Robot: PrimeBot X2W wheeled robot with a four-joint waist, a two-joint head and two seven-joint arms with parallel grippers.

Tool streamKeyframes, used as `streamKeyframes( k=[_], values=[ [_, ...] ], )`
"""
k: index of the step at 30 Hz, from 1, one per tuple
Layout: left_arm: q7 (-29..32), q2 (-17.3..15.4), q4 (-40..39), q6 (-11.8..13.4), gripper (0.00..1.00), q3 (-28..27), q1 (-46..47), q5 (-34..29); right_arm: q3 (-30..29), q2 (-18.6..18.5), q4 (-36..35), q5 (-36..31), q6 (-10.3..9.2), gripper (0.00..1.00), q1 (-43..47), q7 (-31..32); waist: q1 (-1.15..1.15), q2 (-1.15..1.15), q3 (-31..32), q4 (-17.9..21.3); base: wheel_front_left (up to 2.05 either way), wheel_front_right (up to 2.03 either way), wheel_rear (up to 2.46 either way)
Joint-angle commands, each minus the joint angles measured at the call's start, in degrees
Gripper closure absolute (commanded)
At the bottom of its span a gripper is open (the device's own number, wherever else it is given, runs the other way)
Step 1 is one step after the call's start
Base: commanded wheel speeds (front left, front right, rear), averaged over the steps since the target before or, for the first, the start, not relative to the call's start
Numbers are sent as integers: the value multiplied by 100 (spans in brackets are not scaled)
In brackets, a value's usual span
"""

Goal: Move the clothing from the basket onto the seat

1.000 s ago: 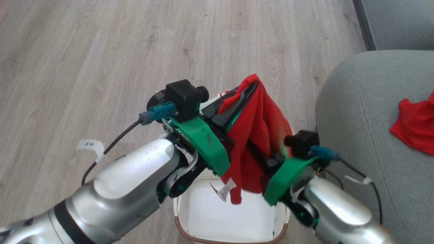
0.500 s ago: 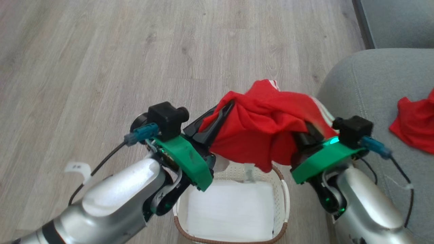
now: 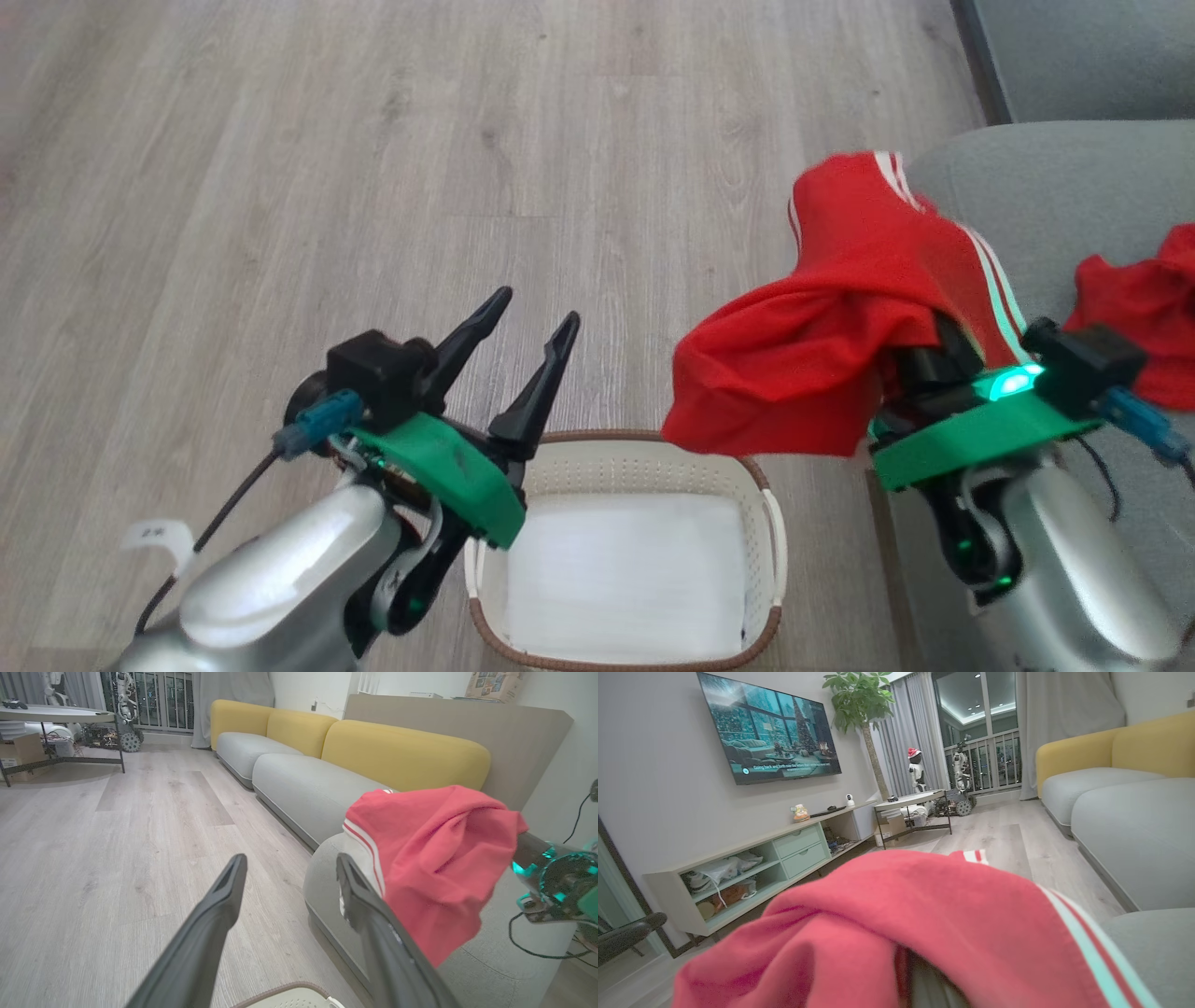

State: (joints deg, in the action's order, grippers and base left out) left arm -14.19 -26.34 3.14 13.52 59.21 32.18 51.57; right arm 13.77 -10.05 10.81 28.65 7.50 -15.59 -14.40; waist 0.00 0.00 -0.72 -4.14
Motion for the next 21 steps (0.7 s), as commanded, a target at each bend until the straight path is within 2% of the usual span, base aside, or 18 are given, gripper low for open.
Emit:
streamKeyframes(
  k=[1, 9, 21],
  values=[
    [-63, -186, -206, 30, 0, -354, 130, -108, -45, -116, -302, -16, -1, 100, -77, -60, 0, 0, -6, 57, 0, 0, 0],
    [-75, -147, -317, -16, 0, -431, -39, -260, -374, -330, -609, -18, -1, 100, 168, -60, 0, 0, -37, 369, 0, 0, 0],
    [-79, -130, -376, -80, 0, -531, -24, -438, -796, -406, -1210, -190, -1, 100, 458, 18, 0, 0, -280, 1294, 0, 0, 0]
  ],
)
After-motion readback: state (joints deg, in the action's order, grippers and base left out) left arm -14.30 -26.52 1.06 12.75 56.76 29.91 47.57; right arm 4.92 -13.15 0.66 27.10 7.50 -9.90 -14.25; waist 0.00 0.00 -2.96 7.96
